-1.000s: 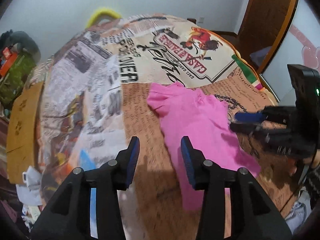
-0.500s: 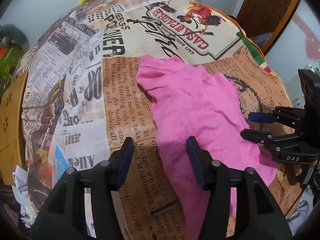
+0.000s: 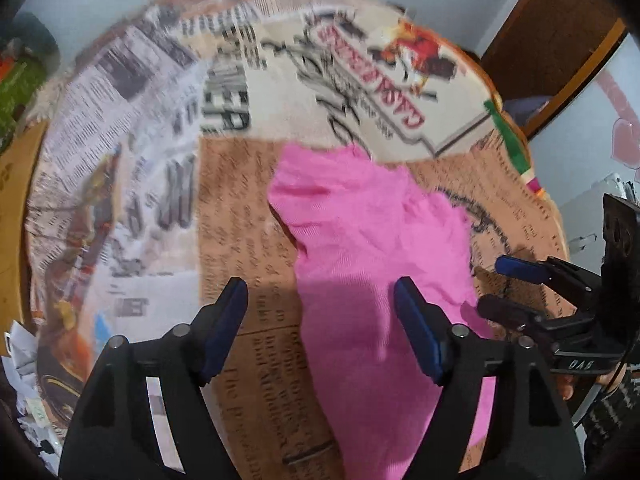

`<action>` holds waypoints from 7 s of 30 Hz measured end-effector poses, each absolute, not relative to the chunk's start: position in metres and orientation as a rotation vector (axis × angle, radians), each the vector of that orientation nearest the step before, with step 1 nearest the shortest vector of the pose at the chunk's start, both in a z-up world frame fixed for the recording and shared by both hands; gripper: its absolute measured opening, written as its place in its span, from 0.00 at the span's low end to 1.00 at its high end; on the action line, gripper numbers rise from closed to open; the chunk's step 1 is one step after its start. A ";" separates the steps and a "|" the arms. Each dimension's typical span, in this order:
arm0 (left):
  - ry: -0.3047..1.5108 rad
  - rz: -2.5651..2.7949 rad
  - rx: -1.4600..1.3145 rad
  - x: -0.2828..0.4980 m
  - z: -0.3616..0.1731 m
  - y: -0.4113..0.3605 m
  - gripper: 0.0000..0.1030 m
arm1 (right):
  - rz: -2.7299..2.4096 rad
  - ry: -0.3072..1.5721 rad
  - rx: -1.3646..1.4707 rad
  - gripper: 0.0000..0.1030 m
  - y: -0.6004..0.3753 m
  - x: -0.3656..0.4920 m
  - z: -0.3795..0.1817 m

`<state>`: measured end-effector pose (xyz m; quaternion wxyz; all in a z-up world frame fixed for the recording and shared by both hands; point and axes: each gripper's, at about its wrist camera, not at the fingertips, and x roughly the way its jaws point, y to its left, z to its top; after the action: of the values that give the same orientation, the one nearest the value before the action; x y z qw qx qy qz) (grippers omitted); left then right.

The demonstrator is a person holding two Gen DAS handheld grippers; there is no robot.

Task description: Fold small clothes

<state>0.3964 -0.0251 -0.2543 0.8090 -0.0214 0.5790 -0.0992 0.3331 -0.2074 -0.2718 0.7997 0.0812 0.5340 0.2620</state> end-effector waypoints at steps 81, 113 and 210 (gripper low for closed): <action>1.053 0.099 -0.161 0.431 -0.275 0.296 0.49 | 0.861 1.031 -0.153 0.46 0.156 0.432 -0.237; 1.135 0.395 -0.146 0.512 -0.318 0.317 0.53 | 0.771 1.079 -0.326 0.46 0.162 0.449 -0.288; 0.222 0.155 -0.022 0.034 -0.006 0.101 1.00 | 0.596 0.178 0.057 1.00 -0.072 0.076 -0.029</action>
<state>0.0336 0.1007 -0.0060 0.9908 -0.0111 0.1106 0.0771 0.0757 -0.0720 -0.0289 0.9516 0.0281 0.0877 0.2931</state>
